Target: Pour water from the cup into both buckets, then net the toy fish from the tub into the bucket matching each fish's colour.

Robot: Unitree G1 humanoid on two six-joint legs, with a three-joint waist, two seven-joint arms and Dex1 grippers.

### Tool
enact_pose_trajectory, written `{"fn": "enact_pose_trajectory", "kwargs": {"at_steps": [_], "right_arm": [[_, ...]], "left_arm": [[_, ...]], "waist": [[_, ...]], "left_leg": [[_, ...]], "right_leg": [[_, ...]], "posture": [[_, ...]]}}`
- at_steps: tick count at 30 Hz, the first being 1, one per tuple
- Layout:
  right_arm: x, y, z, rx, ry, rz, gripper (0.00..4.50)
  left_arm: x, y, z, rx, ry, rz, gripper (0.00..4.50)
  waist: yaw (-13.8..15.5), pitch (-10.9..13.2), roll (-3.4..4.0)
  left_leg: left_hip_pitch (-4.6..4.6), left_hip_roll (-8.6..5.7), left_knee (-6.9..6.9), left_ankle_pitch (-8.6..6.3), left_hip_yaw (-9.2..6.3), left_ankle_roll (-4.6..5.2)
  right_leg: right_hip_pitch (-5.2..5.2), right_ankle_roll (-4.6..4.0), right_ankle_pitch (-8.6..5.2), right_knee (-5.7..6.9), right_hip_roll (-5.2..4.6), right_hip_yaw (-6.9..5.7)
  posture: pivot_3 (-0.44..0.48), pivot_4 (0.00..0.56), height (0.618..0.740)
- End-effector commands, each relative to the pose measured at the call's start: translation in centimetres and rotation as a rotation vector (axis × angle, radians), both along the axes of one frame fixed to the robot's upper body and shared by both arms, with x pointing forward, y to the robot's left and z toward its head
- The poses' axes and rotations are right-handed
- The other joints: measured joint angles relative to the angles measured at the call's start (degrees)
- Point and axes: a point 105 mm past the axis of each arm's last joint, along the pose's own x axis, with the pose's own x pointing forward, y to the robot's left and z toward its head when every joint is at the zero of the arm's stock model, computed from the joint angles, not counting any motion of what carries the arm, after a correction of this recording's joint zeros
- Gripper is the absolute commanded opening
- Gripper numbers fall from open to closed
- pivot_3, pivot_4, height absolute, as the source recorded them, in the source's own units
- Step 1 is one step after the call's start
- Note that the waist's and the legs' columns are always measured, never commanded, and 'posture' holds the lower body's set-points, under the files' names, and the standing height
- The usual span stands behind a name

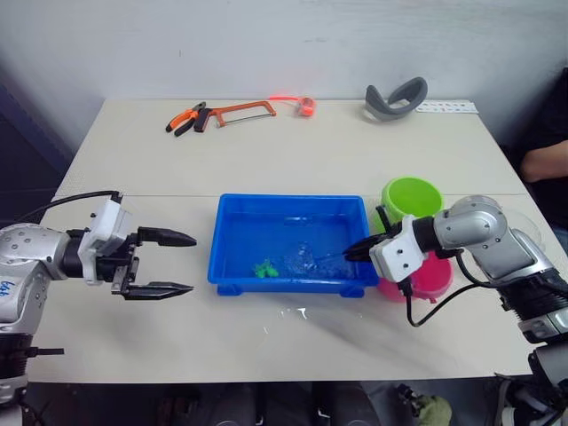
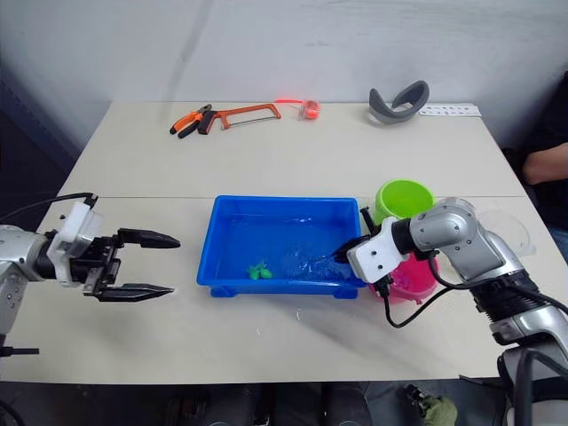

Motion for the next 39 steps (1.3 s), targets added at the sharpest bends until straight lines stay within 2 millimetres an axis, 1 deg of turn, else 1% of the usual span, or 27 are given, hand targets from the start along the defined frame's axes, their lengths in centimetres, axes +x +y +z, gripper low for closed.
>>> {"fn": "enact_pose_trajectory", "kwargs": {"at_steps": [1, 6, 17, 21, 25, 28, 34, 39], "right_arm": [[-0.1, 0.5, 1.0, 0.035, -0.011, 0.026, 0.00], [-0.3, 1.2, 0.9, 0.079, 0.028, 0.028, 0.00], [0.0, 1.9, 0.4, 0.175, 0.076, -0.037, 0.00], [0.0, 1.4, 0.0, 0.157, 0.073, -0.050, 0.00], [0.4, 1.2, 0.6, 0.199, 0.076, -0.083, 0.00], [0.3, 1.0, 0.7, 0.204, 0.074, -0.089, 0.00], [0.0, 1.3, 1.2, 0.268, 0.086, -0.094, 0.00], [0.2, 1.2, 1.0, 0.304, 0.097, -0.123, 0.00]], "left_arm": [[-0.4, 0.5, 0.3, 0.034, -0.005, -0.011, 4.45], [-0.7, 0.9, -0.5, 0.041, 0.012, 0.001, 4.45], [-0.5, 0.7, -0.5, 0.031, 0.002, 0.010, 4.45], [-0.4, 0.6, -0.5, 0.028, 0.001, 0.011, 4.45], [-0.4, 0.6, -0.6, 0.025, 0.000, 0.014, 4.45], [-0.3, 0.5, -0.6, 0.021, 0.001, 0.013, 4.45], [-0.1, 0.4, -0.7, 0.013, 0.001, 0.014, 4.45], [0.2, 0.2, -0.7, 0.008, -0.001, 0.009, 4.45]], "waist": [[0.0, 0.0, 0.00], [-0.3, 0.0, 0.00], [-0.4, 0.0, 0.00], [-0.5, 0.0, 0.00], [-0.7, 0.0, 0.00], [-0.8, 0.0, 0.00], [-0.8, 0.0, 0.00], [-0.8, 0.0, 0.00]], "left_leg": [[0.00, 0.00, 0.00, 0.00, 0.00, 0.00], [0.00, 0.00, 0.00, 0.00, 0.00, 0.00], [0.00, 0.00, 0.00, 0.00, -0.01, 0.00], [0.00, -0.01, 0.00, 0.00, -0.01, 0.00], [0.00, -0.01, 0.00, 0.00, -0.01, 0.00], [0.00, -0.01, 0.00, 0.00, -0.01, 0.00], [0.00, -0.01, 0.00, 0.00, -0.01, 0.00], [0.00, -0.01, 0.00, 0.00, -0.01, 0.00]], "right_leg": [[0.00, 0.00, 0.00, 0.00, 0.00, 0.00], [-0.02, 0.00, 0.00, 0.04, -0.01, 0.01], [-0.05, -0.01, 0.00, 0.09, -0.04, 0.01], [-0.05, -0.01, 0.00, 0.10, -0.04, 0.01], [-0.05, -0.01, 0.00, 0.10, -0.04, 0.01], [-0.05, -0.01, 0.00, 0.10, -0.05, 0.01], [-0.05, -0.01, 0.00, 0.10, -0.05, 0.01], [-0.05, -0.01, 0.00, 0.11, -0.06, 0.01]], "posture": [[0.000, 0.150, 0.740], [0.000, 0.150, 0.740], [0.000, 0.150, 0.740], [0.000, 0.150, 0.740], [0.000, 0.150, 0.740], [0.000, 0.150, 0.740], [0.000, 0.150, 0.740], [0.000, 0.150, 0.740]]}}
